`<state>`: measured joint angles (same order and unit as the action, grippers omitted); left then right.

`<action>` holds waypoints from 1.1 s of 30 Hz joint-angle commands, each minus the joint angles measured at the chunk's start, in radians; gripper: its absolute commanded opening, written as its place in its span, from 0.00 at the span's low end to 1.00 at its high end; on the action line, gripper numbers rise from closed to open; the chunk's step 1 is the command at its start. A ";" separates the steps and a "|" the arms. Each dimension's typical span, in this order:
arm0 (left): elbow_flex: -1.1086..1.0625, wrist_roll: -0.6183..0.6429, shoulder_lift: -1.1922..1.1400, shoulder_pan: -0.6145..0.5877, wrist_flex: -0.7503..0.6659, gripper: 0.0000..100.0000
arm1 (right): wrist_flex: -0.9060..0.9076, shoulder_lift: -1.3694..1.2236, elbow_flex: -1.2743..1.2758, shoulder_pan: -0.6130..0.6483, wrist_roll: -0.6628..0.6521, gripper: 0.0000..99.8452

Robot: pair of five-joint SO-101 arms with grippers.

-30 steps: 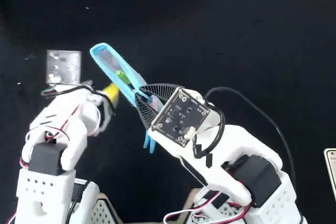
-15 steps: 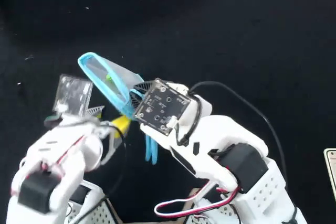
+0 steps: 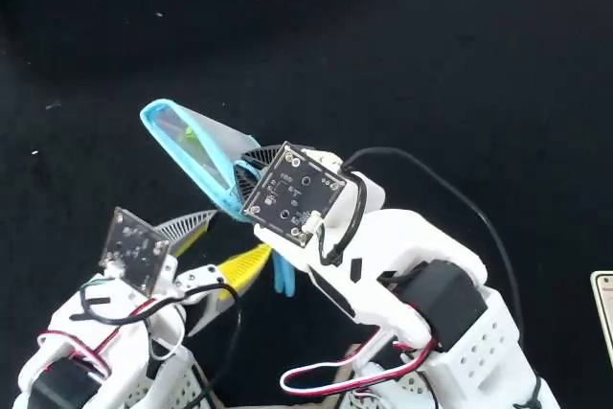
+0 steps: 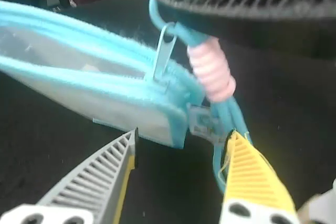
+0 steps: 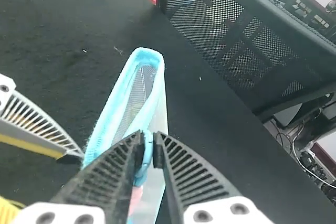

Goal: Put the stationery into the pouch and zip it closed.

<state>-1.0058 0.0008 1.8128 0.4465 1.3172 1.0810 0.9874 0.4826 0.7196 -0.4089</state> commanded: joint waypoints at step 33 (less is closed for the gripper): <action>0.058 -0.014 -0.020 -0.102 -0.086 0.28 | -0.015 -0.012 -0.082 0.003 -0.008 0.01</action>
<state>-0.9705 -0.0315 1.8128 0.3284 1.2881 1.0810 0.9858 0.4519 0.7196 -0.4150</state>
